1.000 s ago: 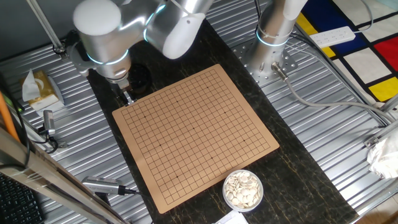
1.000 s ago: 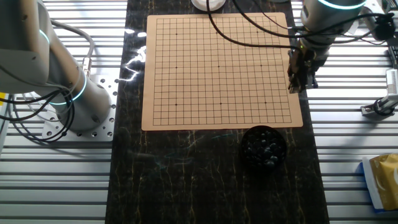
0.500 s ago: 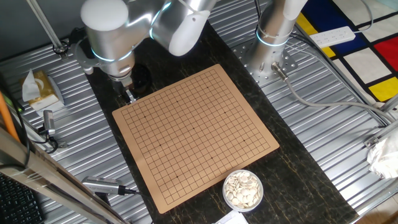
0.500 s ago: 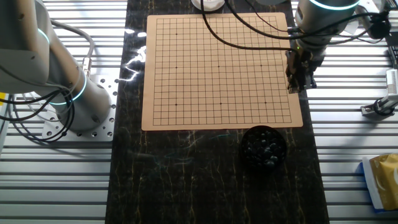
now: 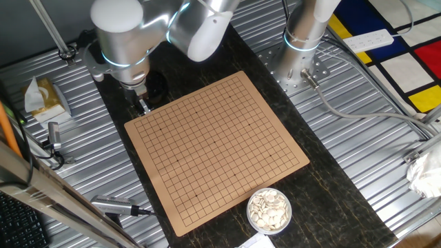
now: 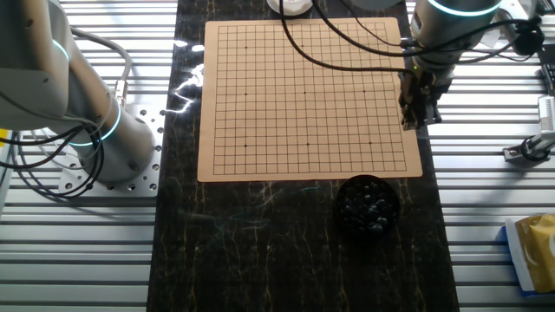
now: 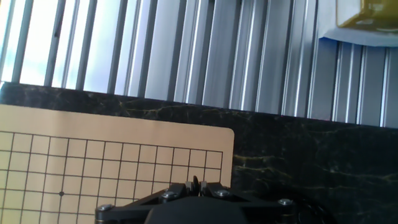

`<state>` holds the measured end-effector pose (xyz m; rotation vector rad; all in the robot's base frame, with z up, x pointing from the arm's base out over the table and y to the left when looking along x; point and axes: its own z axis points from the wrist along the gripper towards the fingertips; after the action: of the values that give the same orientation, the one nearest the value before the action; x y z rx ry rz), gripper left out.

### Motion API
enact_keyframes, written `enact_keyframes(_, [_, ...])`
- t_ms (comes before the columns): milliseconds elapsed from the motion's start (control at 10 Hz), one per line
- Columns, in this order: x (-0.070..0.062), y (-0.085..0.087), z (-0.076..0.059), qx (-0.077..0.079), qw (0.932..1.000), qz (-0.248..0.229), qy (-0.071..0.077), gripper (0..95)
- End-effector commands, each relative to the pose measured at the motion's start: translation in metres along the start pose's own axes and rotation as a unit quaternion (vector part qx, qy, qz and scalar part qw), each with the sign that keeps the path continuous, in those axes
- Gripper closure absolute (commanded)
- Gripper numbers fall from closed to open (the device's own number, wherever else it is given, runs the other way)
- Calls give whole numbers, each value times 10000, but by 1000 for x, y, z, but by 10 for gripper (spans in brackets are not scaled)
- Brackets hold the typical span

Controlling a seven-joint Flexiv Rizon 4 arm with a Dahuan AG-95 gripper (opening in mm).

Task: Play the first move as black on the 3-4 point in the upper right corner of the Go board

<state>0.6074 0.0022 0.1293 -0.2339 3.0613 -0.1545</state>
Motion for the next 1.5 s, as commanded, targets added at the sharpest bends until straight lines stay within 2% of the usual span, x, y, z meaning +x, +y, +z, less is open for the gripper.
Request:
enact_keyframes(100, [-2, 0, 1, -34, 9999, 131, 24, 950])
enact_keyframes(500, [-2, 0, 1, 56, 10000, 34, -61, 950])
enact_keyframes(800, [-2, 0, 1, 51, 9999, -58, -92, 950])
enact_keyframes(1100, [-1, 1, 1, 74, 9989, -380, -278, 950])
enact_keyframes(1300, [4, 7, 9, 31, 9984, -449, -335, 950])
enact_keyframes(1500, [4, 24, 18, 37, 9989, -359, -287, 950])
